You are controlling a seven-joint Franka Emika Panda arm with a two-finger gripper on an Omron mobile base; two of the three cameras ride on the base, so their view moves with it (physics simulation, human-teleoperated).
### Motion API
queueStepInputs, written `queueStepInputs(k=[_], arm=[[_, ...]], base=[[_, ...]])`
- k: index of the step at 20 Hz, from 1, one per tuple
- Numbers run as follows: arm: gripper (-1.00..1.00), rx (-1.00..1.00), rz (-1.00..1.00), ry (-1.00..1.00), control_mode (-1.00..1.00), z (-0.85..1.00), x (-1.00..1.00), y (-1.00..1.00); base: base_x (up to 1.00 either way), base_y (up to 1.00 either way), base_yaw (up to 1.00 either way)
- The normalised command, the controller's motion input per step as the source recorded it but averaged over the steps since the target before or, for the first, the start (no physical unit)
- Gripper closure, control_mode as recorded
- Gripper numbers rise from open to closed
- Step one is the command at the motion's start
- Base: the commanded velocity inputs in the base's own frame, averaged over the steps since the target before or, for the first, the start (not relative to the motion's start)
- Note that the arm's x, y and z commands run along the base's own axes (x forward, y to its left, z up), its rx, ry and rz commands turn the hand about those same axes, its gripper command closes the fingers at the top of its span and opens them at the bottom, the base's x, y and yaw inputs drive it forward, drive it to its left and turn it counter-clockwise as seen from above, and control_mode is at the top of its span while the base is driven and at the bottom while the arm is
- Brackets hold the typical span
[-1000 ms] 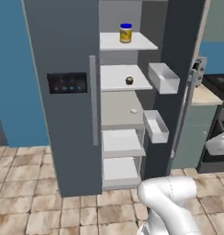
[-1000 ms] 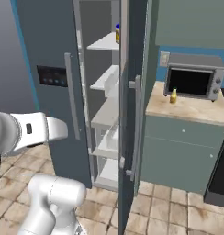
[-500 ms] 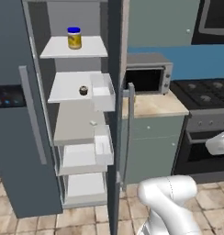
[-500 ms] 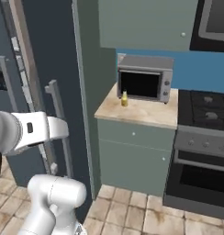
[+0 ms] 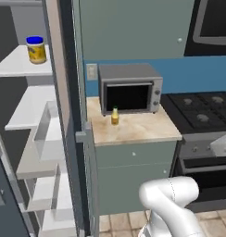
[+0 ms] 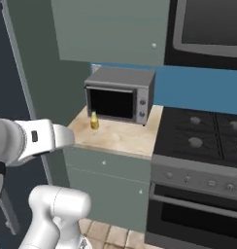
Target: Place the mayonnaise and mustard from the counter to the top shelf of the fridge. If the existing items in the fridge are on the top shelf, move them to other shelves.
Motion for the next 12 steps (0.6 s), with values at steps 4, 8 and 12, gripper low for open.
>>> queueStepInputs(k=[4,8,12], arm=[[-1.0,0.0,0.0,0.0,1.0,0.0,0.0,0.0],[-1.0,0.0,0.0,0.0,1.0,0.0,0.0,0.0],[-1.0,0.0,0.0,0.0,1.0,0.0,0.0,0.0]], base=[[0.81,0.03,0.0],[0.52,0.04,0.0],[0.05,0.03,0.0]])
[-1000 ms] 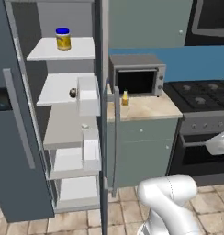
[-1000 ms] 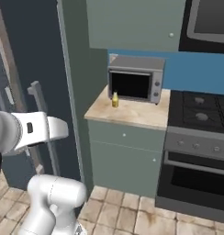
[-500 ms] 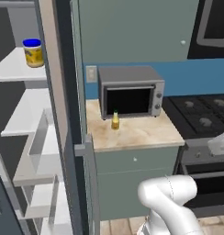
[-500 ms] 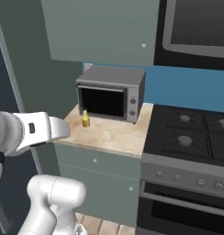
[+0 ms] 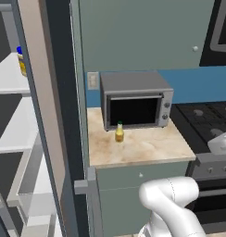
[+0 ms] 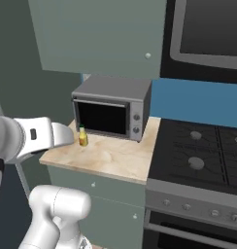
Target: Place the mayonnaise and mustard from the counter to the top shelf of the fridge. If the existing items in the fridge are on the top shelf, move them to other shelves.
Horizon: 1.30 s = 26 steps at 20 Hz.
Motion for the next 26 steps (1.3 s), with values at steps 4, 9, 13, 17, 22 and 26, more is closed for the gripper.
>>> queueStepInputs(k=[4,9,13,17,22,26], arm=[[-1.0,0.0,0.0,0.0,1.0,0.0,0.0,0.0],[-1.0,0.0,0.0,0.0,1.0,0.0,0.0,0.0],[-1.0,0.0,0.0,0.0,1.0,0.0,0.0,0.0],[-1.0,0.0,0.0,0.0,1.0,0.0,0.0,0.0],[-1.0,0.0,0.0,0.0,1.0,0.0,0.0,0.0],[-1.0,0.0,0.0,0.0,1.0,0.0,0.0,0.0]], base=[[0.0,0.14,0.0],[0.01,0.26,0.0],[0.15,0.38,0.0],[0.29,0.31,0.0],[0.49,0.22,0.0],[0.49,0.3,0.0]])
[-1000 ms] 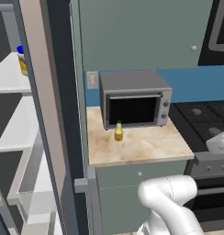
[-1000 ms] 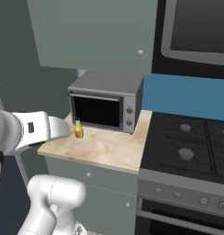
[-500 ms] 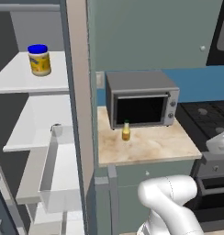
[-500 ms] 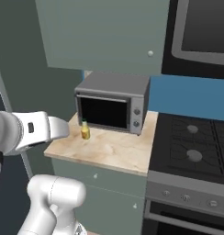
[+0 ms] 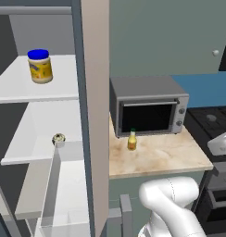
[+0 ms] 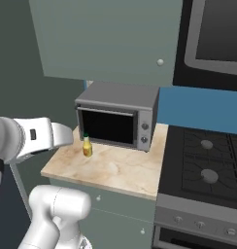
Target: Place the mayonnaise and mustard from the counter to the top shelf of the fridge. If the existing items in the fridge are on the top shelf, move them to other shelves.
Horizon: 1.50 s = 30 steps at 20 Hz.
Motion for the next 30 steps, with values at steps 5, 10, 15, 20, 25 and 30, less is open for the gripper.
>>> queueStepInputs(k=[5,10,15,20,25,30], arm=[[-1.0,0.0,0.0,0.01,-1.0,-0.07,0.05,0.15],[-1.0,0.04,0.0,0.07,-1.0,-0.35,0.37,0.35],[-1.0,0.09,0.0,0.09,-1.0,-0.35,0.66,0.16],[-1.0,0.06,0.0,0.07,-1.0,-0.37,0.57,0.15],[-1.0,0.02,0.0,0.04,-1.0,-0.2,0.56,0.15],[-1.0,0.0,0.0,0.02,-1.0,-0.23,0.42,0.04]], base=[[0.1,0.22,0.0],[0.0,0.0,0.0],[0.0,0.0,0.0],[0.0,0.0,0.0],[0.0,0.0,0.0],[0.0,0.0,0.0]])
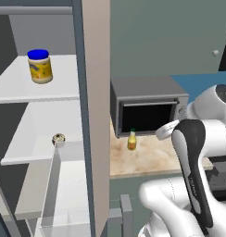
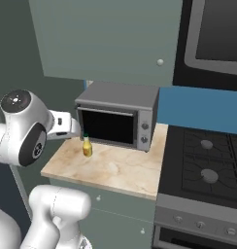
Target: Place the mayonnaise and mustard from the counter to the top shelf of the fridge. If the existing items in the fridge are on the top shelf, move them to other shelves.
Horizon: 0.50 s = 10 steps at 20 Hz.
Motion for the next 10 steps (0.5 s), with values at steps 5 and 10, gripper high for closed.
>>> queueStepInputs(k=[5,10], arm=[[-1.0,0.0,0.0,0.0,-1.0,-0.43,0.38,0.12],[-1.0,0.01,0.0,0.03,-1.0,-0.54,0.35,0.18]], base=[[0.0,0.0,0.0],[0.0,0.0,0.0]])
